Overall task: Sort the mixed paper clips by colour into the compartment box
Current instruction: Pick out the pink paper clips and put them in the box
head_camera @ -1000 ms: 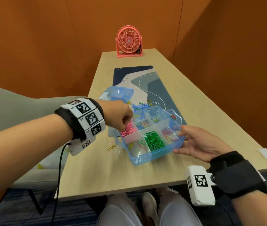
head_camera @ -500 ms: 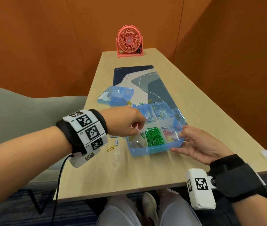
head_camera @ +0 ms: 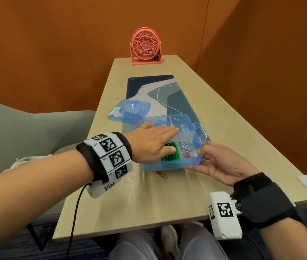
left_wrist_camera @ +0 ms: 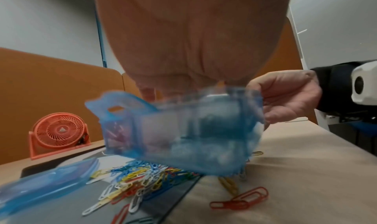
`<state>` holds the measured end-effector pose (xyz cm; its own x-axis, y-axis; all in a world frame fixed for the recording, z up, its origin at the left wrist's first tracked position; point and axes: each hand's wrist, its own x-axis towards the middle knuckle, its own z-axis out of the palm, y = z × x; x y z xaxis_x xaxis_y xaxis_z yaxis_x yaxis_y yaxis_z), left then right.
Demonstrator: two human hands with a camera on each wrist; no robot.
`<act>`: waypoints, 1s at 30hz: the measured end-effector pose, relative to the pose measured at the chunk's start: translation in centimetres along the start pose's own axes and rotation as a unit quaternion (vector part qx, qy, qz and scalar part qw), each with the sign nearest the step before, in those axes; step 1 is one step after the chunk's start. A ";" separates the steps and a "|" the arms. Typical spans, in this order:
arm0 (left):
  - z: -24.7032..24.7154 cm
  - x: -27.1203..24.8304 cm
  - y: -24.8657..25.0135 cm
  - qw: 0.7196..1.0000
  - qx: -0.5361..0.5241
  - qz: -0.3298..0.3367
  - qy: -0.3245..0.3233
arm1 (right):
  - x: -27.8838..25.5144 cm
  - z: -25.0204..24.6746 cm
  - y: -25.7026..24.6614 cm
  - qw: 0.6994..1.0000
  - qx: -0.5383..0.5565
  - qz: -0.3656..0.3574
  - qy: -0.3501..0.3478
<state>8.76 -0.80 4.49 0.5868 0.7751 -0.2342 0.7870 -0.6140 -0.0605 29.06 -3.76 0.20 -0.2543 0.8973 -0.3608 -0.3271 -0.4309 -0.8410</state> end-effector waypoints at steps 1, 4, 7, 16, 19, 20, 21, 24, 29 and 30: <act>0.2 0.2 0.0 1.000 -0.013 -0.005 -0.013 | 0.1 0.1 0.0 1.000 0.006 -0.001 -0.001; 0.1 0.6 -0.5 0.999 -0.010 -0.018 -0.030 | 0.4 0.2 -0.2 1.000 0.013 -0.004 -0.005; -0.5 1.1 -1.0 0.999 -0.005 -0.029 -0.037 | 0.8 0.6 -1.1 1.000 0.013 0.003 -0.008; -1.7 0.4 -4.9 0.969 -0.159 -0.125 0.139 | 4.4 1.1 -5.1 0.999 0.004 0.018 0.049; -0.5 -1.4 -5.4 0.984 -0.080 -0.156 0.042 | 6.1 1.7 -5.1 0.998 0.013 0.017 0.060; 0.3 -2.0 -5.3 0.987 -0.044 -0.154 -0.030 | 6.7 2.1 -5.1 0.998 0.015 0.018 0.059; 1.1 -2.7 -5.2 0.983 -0.016 -0.151 -0.104 | 7.1 2.4 -5.0 0.998 0.017 0.018 0.056; 3.7 -4.2 -5.2 0.961 -0.006 -0.166 -0.222 | 8.4 4.0 -4.5 0.999 0.022 0.027 0.031; 5.6 -4.6 -5.7 0.976 -0.065 -0.171 -0.115 | 10.8 7.1 -3.1 0.998 -0.007 0.060 0.001; 5.7 -4.7 -5.6 0.979 -0.077 -0.167 -0.092 | 11.4 7.7 -2.7 0.998 -0.021 0.066 -0.002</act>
<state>0.51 -1.80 0.39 0.2580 0.8800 -0.3987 0.9569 -0.2898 -0.0205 20.04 6.88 1.51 -0.2970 0.8325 -0.4677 -0.2520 -0.5407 -0.8025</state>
